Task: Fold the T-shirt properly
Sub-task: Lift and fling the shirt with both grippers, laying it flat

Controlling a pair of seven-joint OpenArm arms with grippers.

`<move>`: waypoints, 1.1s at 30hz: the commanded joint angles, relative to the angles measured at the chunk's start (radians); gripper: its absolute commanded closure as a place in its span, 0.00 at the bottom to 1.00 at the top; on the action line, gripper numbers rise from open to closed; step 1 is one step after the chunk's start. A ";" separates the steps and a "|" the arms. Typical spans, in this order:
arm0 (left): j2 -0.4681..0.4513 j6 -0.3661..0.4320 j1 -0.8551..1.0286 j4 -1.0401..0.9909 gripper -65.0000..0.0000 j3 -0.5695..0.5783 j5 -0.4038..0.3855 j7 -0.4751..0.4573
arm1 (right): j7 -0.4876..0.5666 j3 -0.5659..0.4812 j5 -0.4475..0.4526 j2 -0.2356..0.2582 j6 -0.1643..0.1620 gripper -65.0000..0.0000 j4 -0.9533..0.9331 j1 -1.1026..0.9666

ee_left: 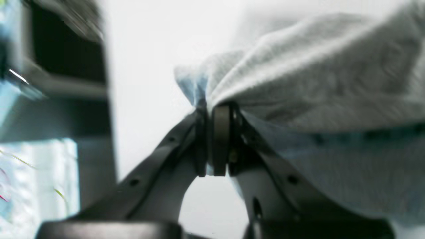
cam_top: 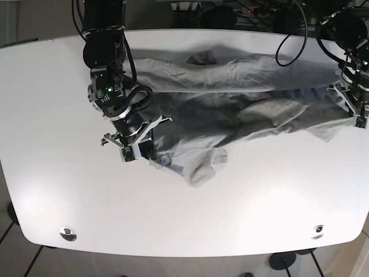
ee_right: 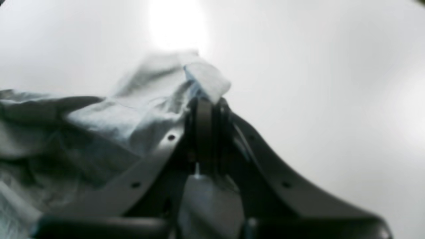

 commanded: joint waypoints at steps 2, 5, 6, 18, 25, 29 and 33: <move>-0.021 0.006 -0.091 0.031 0.99 0.016 -0.002 -0.002 | -0.017 0.004 0.006 0.027 0.002 0.97 0.062 0.073; -0.044 0.006 -0.231 -0.007 0.99 0.110 0.004 -0.002 | -0.023 0.019 0.008 0.079 0.003 0.97 0.030 0.174; -0.049 0.006 -0.277 -0.041 0.99 0.144 0.004 -0.002 | -0.025 0.021 0.008 0.082 0.008 0.97 0.006 0.213; -0.049 0.006 -1.072 -0.581 0.99 0.420 0.003 -0.044 | -0.020 0.018 0.006 0.139 0.038 0.97 -0.459 0.868; -0.113 0.006 -1.317 -0.654 0.99 0.441 0.001 -0.052 | -0.103 0.018 0.012 0.194 0.038 0.97 -0.498 1.158; -0.165 0.006 -1.148 -0.550 0.99 0.386 -0.003 -0.038 | -0.186 0.054 0.012 0.199 0.038 0.97 -0.304 0.977; -0.167 0.006 -0.838 -0.420 0.99 0.277 -0.003 -0.036 | -0.184 0.134 0.012 0.173 0.038 0.97 -0.142 0.629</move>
